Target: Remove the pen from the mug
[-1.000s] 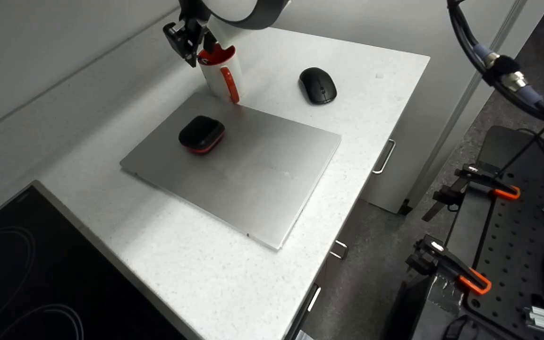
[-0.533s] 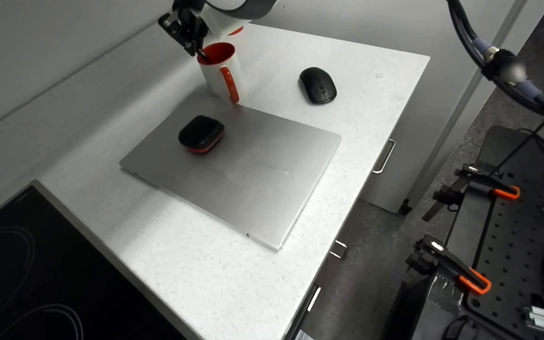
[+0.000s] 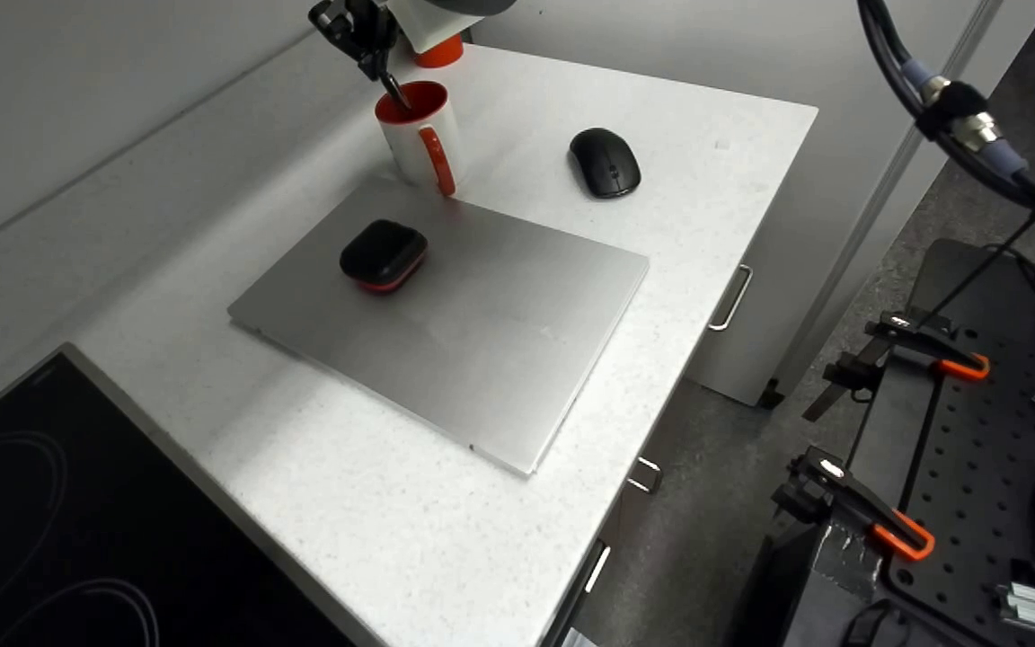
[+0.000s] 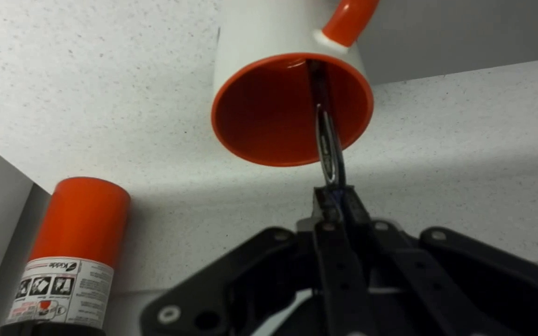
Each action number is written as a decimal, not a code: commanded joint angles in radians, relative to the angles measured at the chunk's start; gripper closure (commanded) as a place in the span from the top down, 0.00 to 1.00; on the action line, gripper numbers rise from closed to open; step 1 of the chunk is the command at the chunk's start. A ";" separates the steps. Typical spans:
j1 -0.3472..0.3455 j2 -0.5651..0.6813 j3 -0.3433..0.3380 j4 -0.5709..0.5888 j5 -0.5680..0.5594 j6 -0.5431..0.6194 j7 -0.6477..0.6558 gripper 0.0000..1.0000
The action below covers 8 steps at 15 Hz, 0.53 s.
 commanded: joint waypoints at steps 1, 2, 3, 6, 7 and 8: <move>0.012 0.003 -0.023 -0.006 -0.005 0.035 0.036 0.01; 0.014 -0.006 -0.027 -0.012 -0.009 0.039 0.039 0.01; 0.015 -0.025 -0.028 -0.022 -0.008 0.048 0.039 0.01; 0.027 -0.081 -0.047 -0.051 -0.017 0.089 0.064 0.01; 0.042 -0.104 -0.068 -0.058 -0.032 0.102 0.086 0.01; 0.063 -0.128 -0.099 -0.067 -0.054 0.117 0.112 0.01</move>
